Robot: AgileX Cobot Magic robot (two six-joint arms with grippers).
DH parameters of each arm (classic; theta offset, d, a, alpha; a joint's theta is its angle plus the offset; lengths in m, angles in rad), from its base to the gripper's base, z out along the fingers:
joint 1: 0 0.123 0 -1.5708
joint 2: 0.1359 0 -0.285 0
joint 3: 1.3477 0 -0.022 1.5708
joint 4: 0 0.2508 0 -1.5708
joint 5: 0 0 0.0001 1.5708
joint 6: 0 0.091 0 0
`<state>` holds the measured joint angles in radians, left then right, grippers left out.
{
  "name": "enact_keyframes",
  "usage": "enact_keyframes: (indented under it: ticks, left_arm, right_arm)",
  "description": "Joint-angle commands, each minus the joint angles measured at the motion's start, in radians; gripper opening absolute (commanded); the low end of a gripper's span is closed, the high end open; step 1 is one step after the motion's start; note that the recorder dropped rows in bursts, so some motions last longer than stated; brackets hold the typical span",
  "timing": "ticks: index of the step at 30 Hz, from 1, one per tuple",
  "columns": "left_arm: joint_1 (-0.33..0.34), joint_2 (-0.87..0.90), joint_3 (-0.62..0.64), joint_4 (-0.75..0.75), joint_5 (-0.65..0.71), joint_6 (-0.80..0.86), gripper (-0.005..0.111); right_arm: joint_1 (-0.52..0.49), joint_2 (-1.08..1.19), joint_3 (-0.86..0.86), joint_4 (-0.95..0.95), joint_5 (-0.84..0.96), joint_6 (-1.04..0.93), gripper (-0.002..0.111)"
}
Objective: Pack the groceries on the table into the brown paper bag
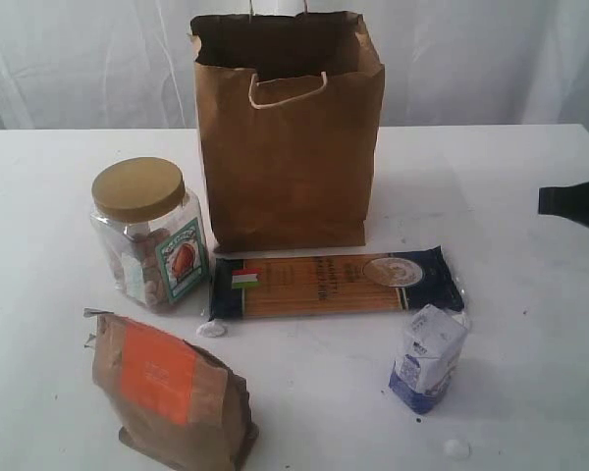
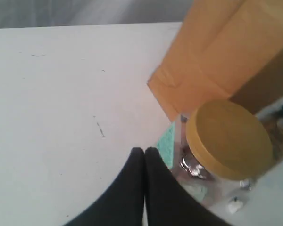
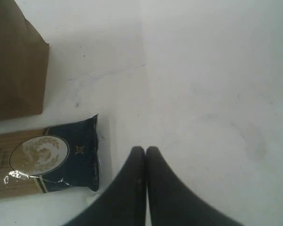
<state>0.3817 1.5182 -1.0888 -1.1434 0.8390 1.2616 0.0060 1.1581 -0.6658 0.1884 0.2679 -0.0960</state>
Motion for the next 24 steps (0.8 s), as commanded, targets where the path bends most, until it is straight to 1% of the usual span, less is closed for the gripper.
enact_keyframes:
  ticks: [1,4,5,6,8,9,11,12,13,15,21,23,24]
  left_arm:
    - [-0.015,0.048,0.005,-0.049,0.169,0.437,0.0]
    - [-0.038,0.091,0.012,-0.123,0.219,0.767,0.0]
    - [-0.045,0.102,0.012,-0.134,0.234,0.848,0.0]
    - [-0.05,0.113,0.012,-0.136,0.229,0.854,0.0]
    - [-0.059,0.141,0.012,-0.137,0.168,0.854,0.007]
    - [-0.061,0.157,0.012,-0.135,0.144,0.854,0.013]
    - [-0.068,0.193,0.012,-0.18,0.066,0.854,0.028]
    - [-0.073,0.209,0.012,-0.233,0.028,0.854,0.034]
    - [-0.082,0.232,0.012,-0.358,0.006,0.854,0.041]
    - [-0.103,0.264,0.01,-0.595,-0.006,0.854,0.045]
    - [-0.171,0.415,-0.131,-0.601,-0.053,0.852,0.038]
    - [-0.186,0.475,-0.179,-0.601,-0.047,0.852,0.032]
    - [-0.194,0.503,-0.202,-0.601,-0.041,0.852,0.027]
  right_arm:
    - [-0.006,-0.001,0.004,-0.003,0.006,-0.012,0.0]
    - [-0.006,-0.001,0.004,0.002,0.009,-0.012,0.0]
    - [-0.006,-0.001,0.004,0.004,0.016,-0.012,0.0]
    - [-0.006,-0.001,0.004,0.004,0.023,-0.012,0.0]
    - [-0.006,-0.001,0.004,0.006,0.047,-0.012,0.0]
    - [-0.006,-0.001,0.004,0.015,0.059,-0.012,0.0]
    - [-0.006,-0.001,0.004,0.045,0.087,-0.012,0.0]
    - [-0.006,-0.001,0.004,0.05,0.099,-0.012,0.0]
    - [-0.006,-0.001,0.004,0.071,0.121,-0.012,0.0]
    - [-0.006,-0.001,0.004,0.105,0.15,-0.012,0.0]
    - [-0.006,-0.001,0.004,0.207,0.197,-0.012,0.0]
    - [-0.006,-0.001,0.004,0.239,0.21,-0.012,0.0]
    - [-0.006,-0.001,0.004,0.26,0.215,-0.012,0.0]
